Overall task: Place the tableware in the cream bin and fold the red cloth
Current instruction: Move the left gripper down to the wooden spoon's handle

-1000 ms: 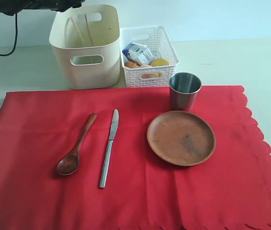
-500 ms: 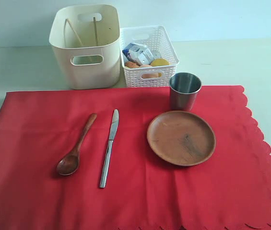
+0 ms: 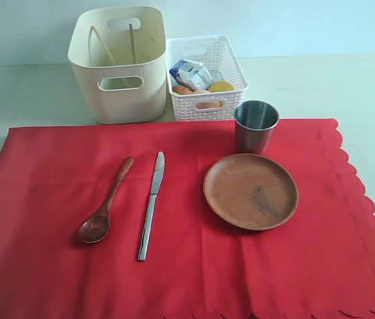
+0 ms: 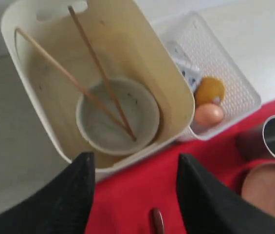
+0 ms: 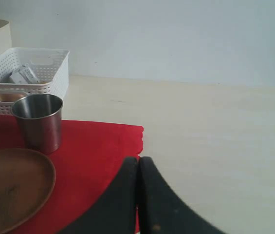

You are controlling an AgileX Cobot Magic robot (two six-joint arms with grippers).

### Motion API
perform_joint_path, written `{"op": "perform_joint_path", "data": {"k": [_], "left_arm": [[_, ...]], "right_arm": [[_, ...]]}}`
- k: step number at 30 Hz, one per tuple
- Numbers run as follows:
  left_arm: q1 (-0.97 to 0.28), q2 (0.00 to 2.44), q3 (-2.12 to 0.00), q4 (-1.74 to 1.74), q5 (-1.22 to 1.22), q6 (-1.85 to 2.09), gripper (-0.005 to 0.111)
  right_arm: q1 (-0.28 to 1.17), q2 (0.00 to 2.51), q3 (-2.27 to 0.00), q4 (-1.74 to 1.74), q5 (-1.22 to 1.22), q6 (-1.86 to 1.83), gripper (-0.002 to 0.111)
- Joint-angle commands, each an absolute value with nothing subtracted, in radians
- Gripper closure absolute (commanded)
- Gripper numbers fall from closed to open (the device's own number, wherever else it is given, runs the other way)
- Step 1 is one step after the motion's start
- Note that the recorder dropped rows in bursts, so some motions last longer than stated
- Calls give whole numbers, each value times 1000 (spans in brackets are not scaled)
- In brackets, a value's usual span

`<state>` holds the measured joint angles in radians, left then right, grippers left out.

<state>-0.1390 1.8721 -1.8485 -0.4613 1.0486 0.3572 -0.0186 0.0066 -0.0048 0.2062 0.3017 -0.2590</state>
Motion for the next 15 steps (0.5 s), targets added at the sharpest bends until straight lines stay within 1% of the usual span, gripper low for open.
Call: {"op": "perform_joint_path", "data": {"k": [1,8,9,14,15], "left_arm": [[-136,1801,-1733,-453,1106,339,56],[-138,1700,-1498,-453,1055,339,56],[-140,1679,-1424,-465,1031,339,56],[-141,1656,-1185,-487,936,370,56],[-141,1656,-1128,-511,896,401,58]], "right_arm": [[-23,0,0,209,300,-261,108],[-23,0,0,209,300,-261,108],[-23,0,0,209,300,-261,108],[-23,0,0,207,303,-261,108],[-23,0,0,207,303,-261,108]]}}
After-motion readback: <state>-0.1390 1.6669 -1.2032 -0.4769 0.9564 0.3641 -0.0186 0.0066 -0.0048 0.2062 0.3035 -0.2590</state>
